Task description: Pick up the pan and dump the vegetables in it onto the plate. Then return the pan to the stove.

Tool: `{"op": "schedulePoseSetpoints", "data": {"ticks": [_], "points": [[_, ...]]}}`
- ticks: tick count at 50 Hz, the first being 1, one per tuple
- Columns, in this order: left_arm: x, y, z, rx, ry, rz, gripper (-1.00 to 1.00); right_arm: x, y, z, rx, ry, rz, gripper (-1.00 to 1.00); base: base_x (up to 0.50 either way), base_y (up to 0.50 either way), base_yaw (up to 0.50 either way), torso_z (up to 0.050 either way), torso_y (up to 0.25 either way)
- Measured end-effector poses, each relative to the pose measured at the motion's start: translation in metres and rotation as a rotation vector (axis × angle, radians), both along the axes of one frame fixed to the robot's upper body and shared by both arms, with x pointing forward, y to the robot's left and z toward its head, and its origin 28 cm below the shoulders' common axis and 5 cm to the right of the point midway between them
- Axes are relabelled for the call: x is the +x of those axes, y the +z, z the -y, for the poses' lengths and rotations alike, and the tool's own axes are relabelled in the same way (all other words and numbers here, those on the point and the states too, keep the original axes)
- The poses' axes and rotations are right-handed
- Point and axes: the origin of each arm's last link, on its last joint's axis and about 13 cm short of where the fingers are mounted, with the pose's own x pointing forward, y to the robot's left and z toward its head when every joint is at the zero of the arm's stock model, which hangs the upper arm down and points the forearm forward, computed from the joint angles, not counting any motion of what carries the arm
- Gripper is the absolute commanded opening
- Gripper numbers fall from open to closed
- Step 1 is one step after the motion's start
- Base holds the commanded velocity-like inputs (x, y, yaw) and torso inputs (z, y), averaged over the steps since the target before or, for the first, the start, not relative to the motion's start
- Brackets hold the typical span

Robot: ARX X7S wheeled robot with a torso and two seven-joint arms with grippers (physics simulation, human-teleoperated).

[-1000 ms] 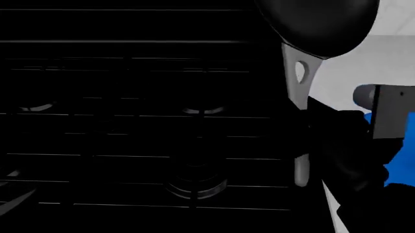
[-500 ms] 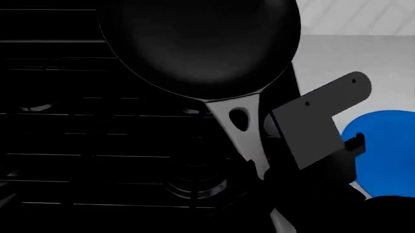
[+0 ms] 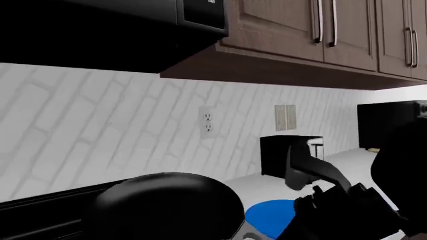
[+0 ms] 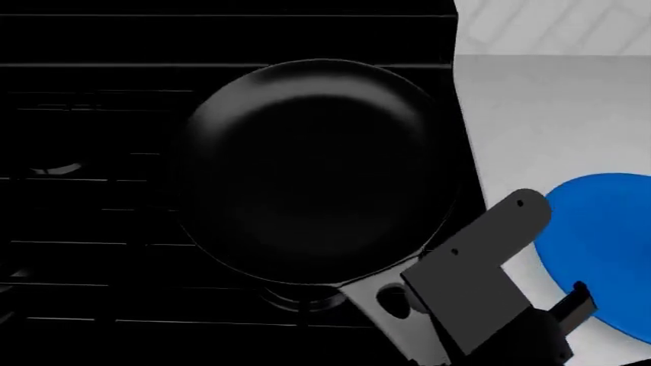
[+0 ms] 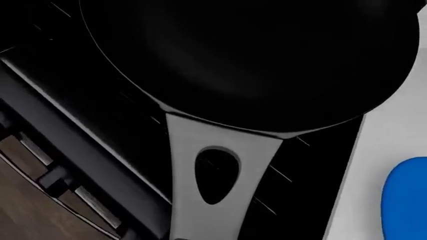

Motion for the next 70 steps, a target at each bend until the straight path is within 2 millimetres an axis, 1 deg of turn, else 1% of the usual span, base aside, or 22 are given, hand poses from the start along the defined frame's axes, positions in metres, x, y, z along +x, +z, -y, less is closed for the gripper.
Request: {"op": "schedulePoseSetpoints", "data": {"ticks": [5,10,21,27,36,46,55,61,62,70], "points": [[-0.001,-0.001,-0.001,-0.007,-0.001,-0.002,1.0,-0.002,-0.005,-0.001,-0.022,0.014,-0.042,-1.0,0.0,0.0,0.0,0.0,0.002],[-0.002,-0.002,-0.001,-0.012,-0.001,-0.004,1.0,0.001,-0.009,-0.004,-0.05,0.031,-0.079,-1.0,0.0,0.0,0.0,0.0,0.004],[-0.004,-0.004,-0.002,-0.02,-0.003,-0.012,1.0,0.019,-0.017,-0.012,-0.093,0.075,-0.135,-1.0,0.0,0.0,0.0,0.001,0.002],[-0.005,-0.004,-0.002,-0.022,0.0,-0.012,1.0,0.03,-0.024,-0.016,-0.091,0.089,-0.157,-1.0,0.0,0.0,0.0,0.002,0.004],[-0.005,-0.004,-0.003,-0.02,0.002,-0.011,1.0,0.043,-0.035,-0.02,-0.056,0.1,-0.184,-1.0,0.0,0.0,0.0,0.0,0.002],[-0.005,-0.004,-0.003,-0.016,0.004,-0.01,1.0,0.059,-0.051,-0.019,0.02,0.077,-0.193,-1.0,0.0,0.0,0.0,0.001,0.002],[-0.005,-0.005,-0.003,-0.014,0.008,-0.012,1.0,0.071,-0.057,-0.019,0.074,0.062,-0.181,-1.0,0.0,0.0,0.0,0.0,0.001],[-0.005,-0.005,-0.003,-0.015,0.009,-0.015,1.0,0.075,-0.058,-0.02,0.075,0.052,-0.174,-1.0,0.0,0.0,0.0,0.0,0.002],[-0.005,-0.006,-0.003,-0.015,0.01,-0.016,1.0,0.075,-0.058,-0.021,0.073,0.05,-0.173,1.0,0.0,0.0,0.0,0.0,0.0],[-0.007,-0.008,-0.002,-0.018,0.006,-0.027,1.0,0.071,-0.04,-0.022,0.085,0.01,-0.039,1.0,0.0,0.0,0.0,0.001,0.0]]}}
